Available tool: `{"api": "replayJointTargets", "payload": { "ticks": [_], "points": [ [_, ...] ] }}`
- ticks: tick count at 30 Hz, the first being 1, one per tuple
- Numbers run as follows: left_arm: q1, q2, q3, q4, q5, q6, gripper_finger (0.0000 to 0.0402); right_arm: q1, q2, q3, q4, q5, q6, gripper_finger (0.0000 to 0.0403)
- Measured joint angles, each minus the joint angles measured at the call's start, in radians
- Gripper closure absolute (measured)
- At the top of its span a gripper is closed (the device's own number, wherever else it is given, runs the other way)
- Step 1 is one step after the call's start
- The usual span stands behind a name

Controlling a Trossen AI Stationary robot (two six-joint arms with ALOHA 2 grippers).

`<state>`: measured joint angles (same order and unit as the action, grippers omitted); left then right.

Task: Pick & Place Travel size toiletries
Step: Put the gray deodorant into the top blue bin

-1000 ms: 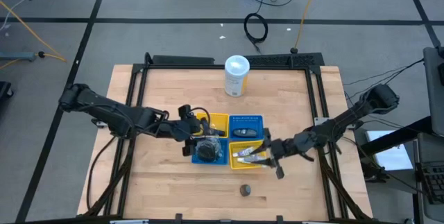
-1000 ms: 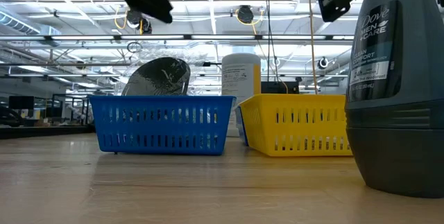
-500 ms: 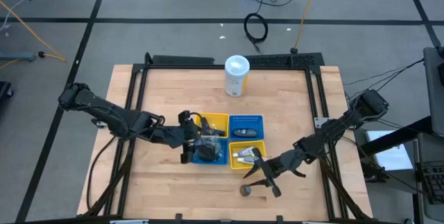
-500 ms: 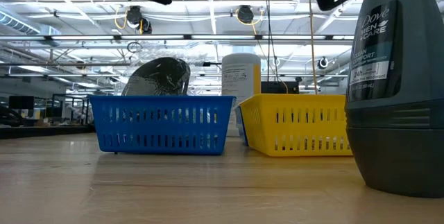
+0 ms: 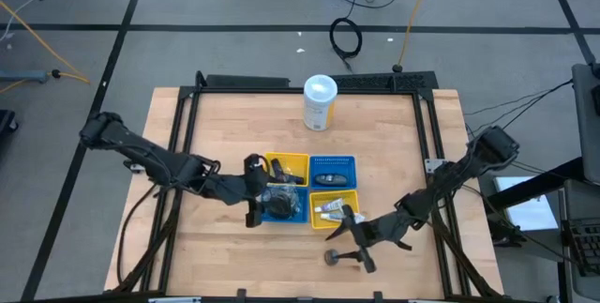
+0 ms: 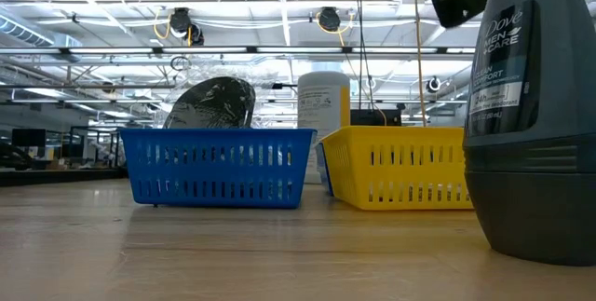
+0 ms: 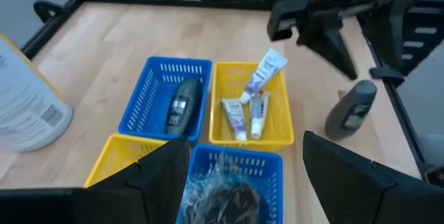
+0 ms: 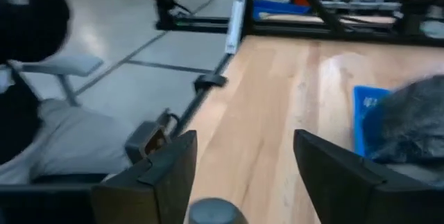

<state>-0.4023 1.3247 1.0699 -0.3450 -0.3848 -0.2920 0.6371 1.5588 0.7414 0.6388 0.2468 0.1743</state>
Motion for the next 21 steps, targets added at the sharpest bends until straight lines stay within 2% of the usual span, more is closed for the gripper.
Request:
{"api": "replayJointTargets", "payload": {
  "ticks": [7,15,21],
  "points": [
    [-0.042,0.054,0.000,0.009,-0.081,-0.024,0.0124,0.001,0.048,0.004,0.007,0.019,0.058,0.0168],
    [-0.072,0.119,0.000,0.035,-0.088,-0.033,0.0123,0.008,0.122,0.079,-0.009,0.012,0.070,0.0165],
    [-0.083,0.129,0.000,0.044,-0.088,-0.028,0.0124,0.016,0.123,0.103,-0.088,0.014,0.102,0.0167]
  ]
}}
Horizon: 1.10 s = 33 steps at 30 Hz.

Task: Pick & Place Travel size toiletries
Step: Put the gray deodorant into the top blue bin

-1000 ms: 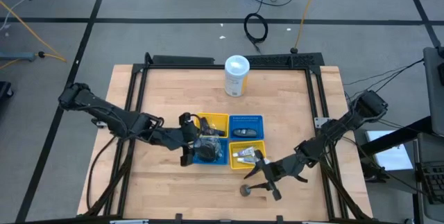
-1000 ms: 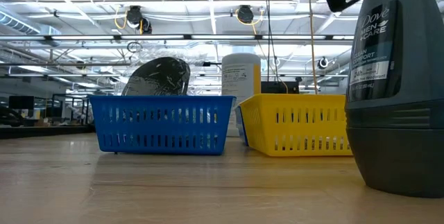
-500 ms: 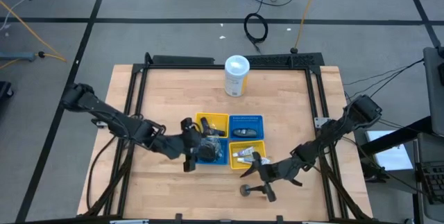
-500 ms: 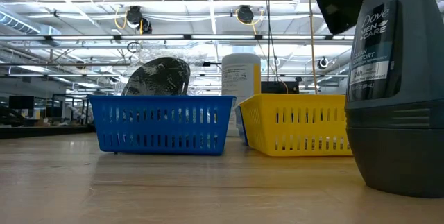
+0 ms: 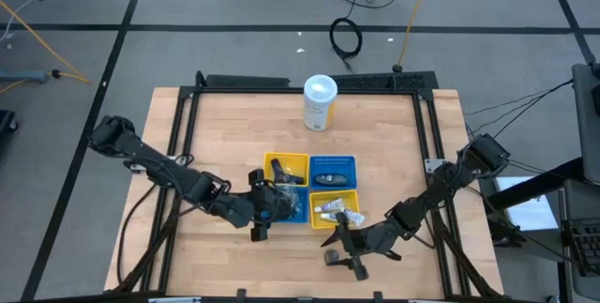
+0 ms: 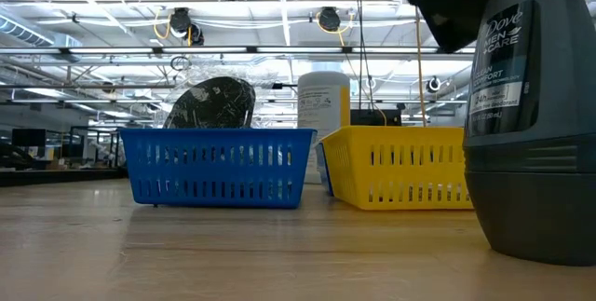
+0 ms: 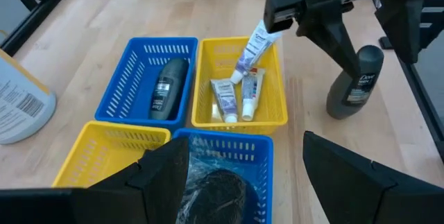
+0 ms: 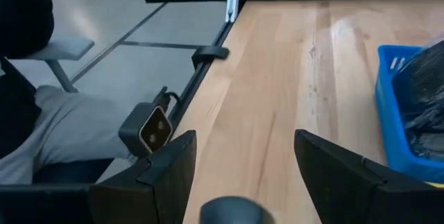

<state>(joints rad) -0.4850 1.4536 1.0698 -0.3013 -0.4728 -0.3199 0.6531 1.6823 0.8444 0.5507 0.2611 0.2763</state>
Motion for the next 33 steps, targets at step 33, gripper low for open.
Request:
{"api": "replayJointTargets", "payload": {
  "ticks": [33],
  "points": [
    [-0.003,0.000,0.000,-0.003,0.001,0.000,0.0123,0.027,0.088,0.000,0.035,0.052,0.019,0.0167]
  ]
}}
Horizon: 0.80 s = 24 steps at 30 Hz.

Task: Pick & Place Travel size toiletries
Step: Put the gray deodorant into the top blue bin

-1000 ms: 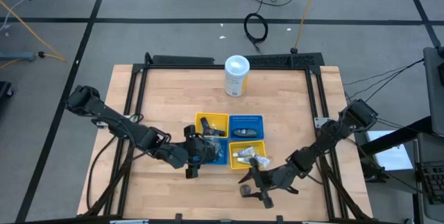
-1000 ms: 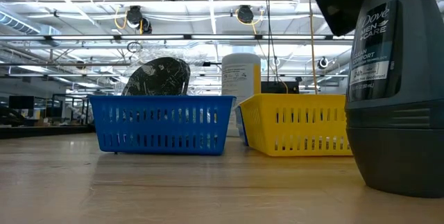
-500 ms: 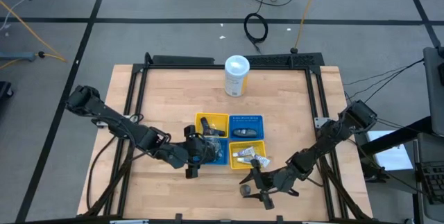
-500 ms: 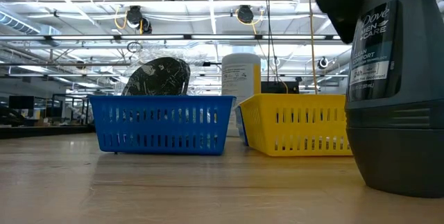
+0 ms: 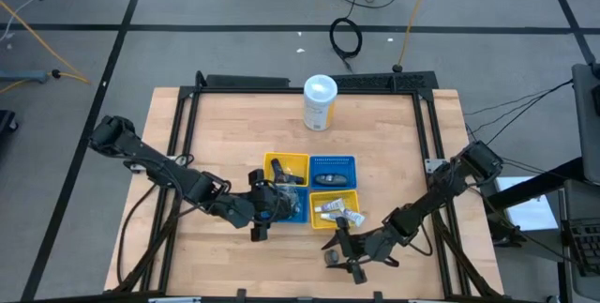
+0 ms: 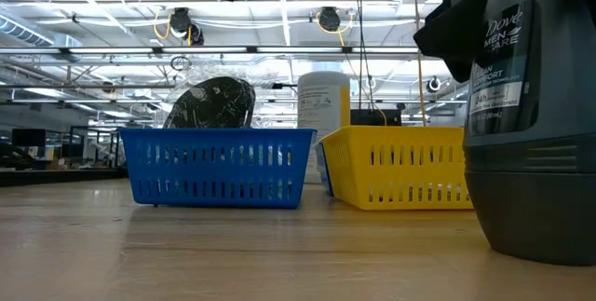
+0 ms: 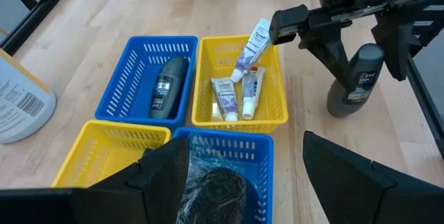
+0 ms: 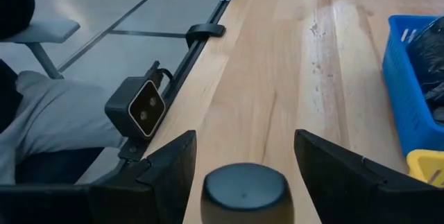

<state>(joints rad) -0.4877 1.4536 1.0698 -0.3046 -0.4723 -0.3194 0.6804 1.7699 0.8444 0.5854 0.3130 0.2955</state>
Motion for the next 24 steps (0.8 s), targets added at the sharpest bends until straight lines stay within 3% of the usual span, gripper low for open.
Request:
{"api": "replayJointTargets", "payload": {
  "ticks": [19,24],
  "points": [
    [0.000,0.000,0.000,0.000,0.001,-0.004,0.0123,-0.027,0.074,-0.001,0.042,-0.004,0.010,0.0168],
    [0.000,0.000,0.000,0.000,0.001,-0.003,0.0123,-0.027,0.074,-0.001,0.038,-0.030,0.003,0.0203]
  ]
}}
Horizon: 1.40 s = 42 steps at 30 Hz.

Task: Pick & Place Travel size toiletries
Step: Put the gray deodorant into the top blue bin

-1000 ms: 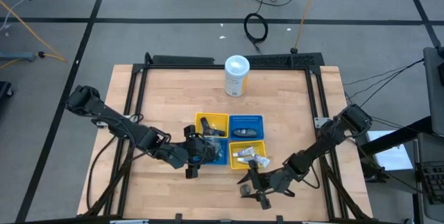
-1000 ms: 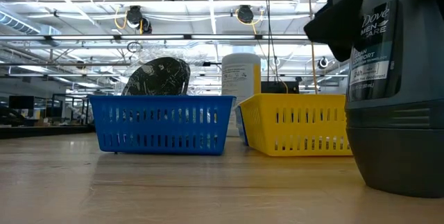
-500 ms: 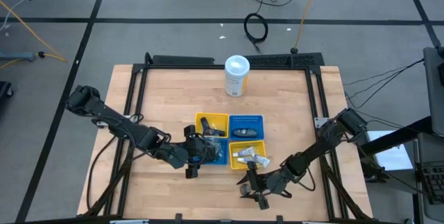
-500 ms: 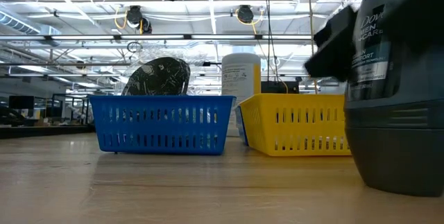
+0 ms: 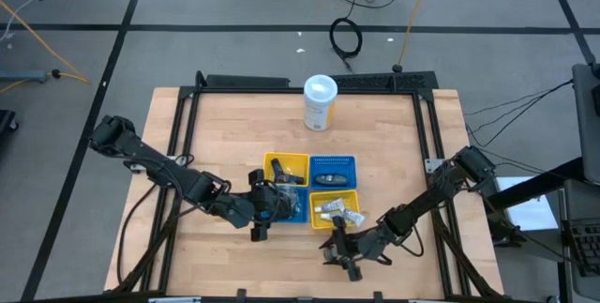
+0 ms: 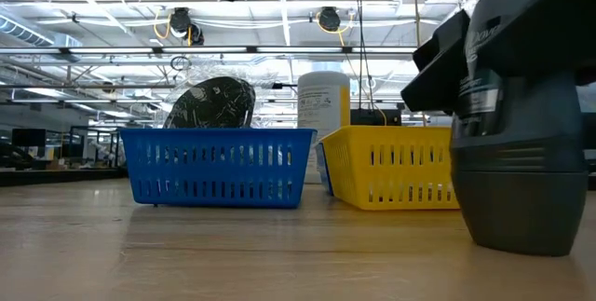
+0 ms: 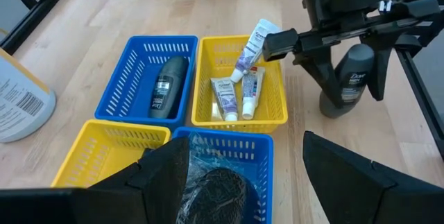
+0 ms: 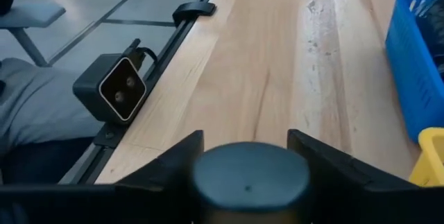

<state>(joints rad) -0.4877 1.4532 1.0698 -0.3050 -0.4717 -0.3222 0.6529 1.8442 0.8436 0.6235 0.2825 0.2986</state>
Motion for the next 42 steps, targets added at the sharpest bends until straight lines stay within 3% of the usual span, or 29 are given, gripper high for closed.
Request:
{"api": "replayJointTargets", "payload": {
  "ticks": [2,15,24,28,35,42],
  "points": [
    [0.000,0.000,0.000,0.000,0.000,0.002,0.0123,0.000,0.000,0.000,0.001,0.000,-0.015,0.0223],
    [0.000,0.000,0.000,0.000,0.000,0.006,0.0123,-0.001,-0.015,0.000,0.008,0.001,-0.065,0.0224],
    [0.000,0.000,0.000,0.000,0.000,0.013,0.0123,-0.007,-0.180,0.000,-0.028,0.008,-0.136,0.0224],
    [0.000,0.000,0.000,0.000,0.000,0.013,0.0124,-0.022,-0.285,0.000,-0.134,0.088,-0.137,0.0224],
    [0.000,0.000,0.000,0.001,0.000,0.013,0.0123,-0.097,-0.426,0.000,-0.243,0.167,-0.170,0.0224],
    [0.000,0.000,0.000,0.002,0.000,0.013,0.0124,-0.224,-0.442,0.000,-0.294,0.166,-0.185,0.0224]
  ]
}}
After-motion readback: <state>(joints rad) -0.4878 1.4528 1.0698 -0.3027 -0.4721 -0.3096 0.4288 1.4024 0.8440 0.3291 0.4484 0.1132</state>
